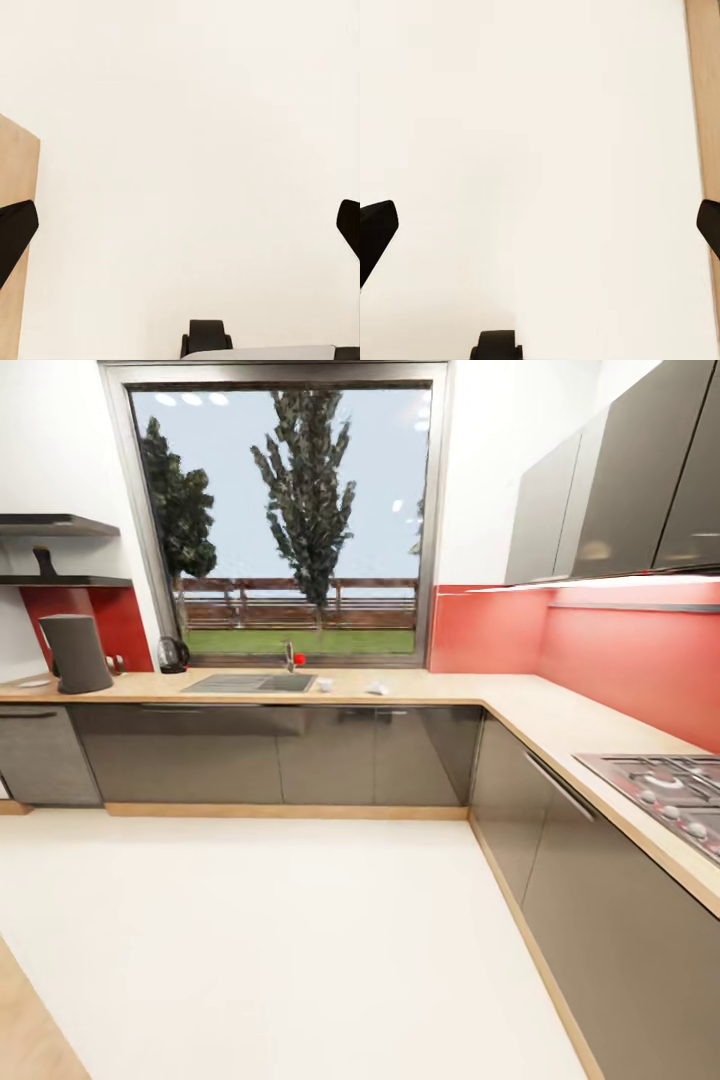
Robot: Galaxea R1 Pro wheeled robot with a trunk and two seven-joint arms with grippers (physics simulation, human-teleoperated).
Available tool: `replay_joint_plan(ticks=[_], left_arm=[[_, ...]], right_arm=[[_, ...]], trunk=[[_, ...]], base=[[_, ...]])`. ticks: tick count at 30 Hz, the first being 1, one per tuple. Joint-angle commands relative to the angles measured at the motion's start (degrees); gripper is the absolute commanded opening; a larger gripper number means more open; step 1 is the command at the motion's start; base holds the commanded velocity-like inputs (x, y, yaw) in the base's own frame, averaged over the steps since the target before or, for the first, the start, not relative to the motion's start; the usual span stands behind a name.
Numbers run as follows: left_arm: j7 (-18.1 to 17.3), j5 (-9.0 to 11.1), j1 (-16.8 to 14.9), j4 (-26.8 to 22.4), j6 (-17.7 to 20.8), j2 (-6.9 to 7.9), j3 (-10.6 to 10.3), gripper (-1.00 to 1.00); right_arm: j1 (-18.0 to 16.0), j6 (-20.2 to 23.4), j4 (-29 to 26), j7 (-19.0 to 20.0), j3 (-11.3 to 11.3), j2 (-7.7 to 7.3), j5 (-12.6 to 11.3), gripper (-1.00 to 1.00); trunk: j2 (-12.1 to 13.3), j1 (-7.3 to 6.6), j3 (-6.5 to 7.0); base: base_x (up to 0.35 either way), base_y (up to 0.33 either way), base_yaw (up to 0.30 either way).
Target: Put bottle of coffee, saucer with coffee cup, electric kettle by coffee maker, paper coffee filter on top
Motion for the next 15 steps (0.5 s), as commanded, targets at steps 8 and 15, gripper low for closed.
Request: replay_joint_plan(ticks=[8,15], left_arm=[[0.0,0.0,0.0,-0.1,-0.1,0.00,0.0,1.00],[0.0,0.0,0.0,-0.1,-0.1,0.00,0.0,1.00]], right_arm=[[0.0,-0.2,0.0,0.0,0.0,0.00,0.0,1.00],[0.0,-0.2,0.0,0.0,0.0,0.00,0.1,1.00]], trunk=[[0.0,0.04,-0.05],[0.0,0.04,-0.05]], base=[[0.326,0.000,0.000],[0.326,0.000,0.011]])
